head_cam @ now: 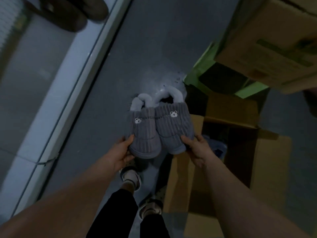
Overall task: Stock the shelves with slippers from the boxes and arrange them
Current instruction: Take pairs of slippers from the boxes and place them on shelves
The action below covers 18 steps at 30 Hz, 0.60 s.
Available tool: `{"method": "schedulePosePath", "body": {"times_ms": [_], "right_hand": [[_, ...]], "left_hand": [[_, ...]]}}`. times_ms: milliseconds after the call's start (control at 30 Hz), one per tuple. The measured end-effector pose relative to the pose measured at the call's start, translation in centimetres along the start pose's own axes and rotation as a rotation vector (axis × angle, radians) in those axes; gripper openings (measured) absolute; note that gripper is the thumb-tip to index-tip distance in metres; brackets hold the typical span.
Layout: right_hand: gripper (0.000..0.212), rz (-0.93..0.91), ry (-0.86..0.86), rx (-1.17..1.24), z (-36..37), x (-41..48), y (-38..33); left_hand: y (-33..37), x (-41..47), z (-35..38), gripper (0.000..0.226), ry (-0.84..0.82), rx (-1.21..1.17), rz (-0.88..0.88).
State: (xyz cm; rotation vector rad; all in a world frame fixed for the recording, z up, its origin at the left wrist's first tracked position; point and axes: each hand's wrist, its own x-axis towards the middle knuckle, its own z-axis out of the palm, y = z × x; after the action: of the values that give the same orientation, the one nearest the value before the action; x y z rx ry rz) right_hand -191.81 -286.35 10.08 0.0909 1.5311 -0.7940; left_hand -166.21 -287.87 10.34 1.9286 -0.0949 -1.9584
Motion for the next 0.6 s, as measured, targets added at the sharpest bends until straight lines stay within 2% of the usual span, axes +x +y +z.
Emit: {"method": "schedulePosePath", "body": {"times_ms": [100, 300, 400, 600], "right_hand": [[0.089, 0.028, -0.035, -0.040, 3.6, 0.9, -0.7], [0.051, 0.080, -0.072, -0.108, 12.2, 3.4, -2.6], [0.035, 0.061, -0.076, -0.189, 16.4, 5.0, -3.8], [0.042, -0.005, -0.216, -0.287, 25.0, 9.1, -6.5]], "left_hand": [[2.0, 0.8, -2.3, 0.037, 0.012, -0.040, 0.004], [7.8, 2.3, -6.4, 0.028, 0.083, -0.186, 0.066], [10.9, 3.9, -8.4, 0.035, 0.142, -0.225, 0.129], [16.0, 8.2, -11.9, 0.031, 0.210, -0.357, 0.236]]}}
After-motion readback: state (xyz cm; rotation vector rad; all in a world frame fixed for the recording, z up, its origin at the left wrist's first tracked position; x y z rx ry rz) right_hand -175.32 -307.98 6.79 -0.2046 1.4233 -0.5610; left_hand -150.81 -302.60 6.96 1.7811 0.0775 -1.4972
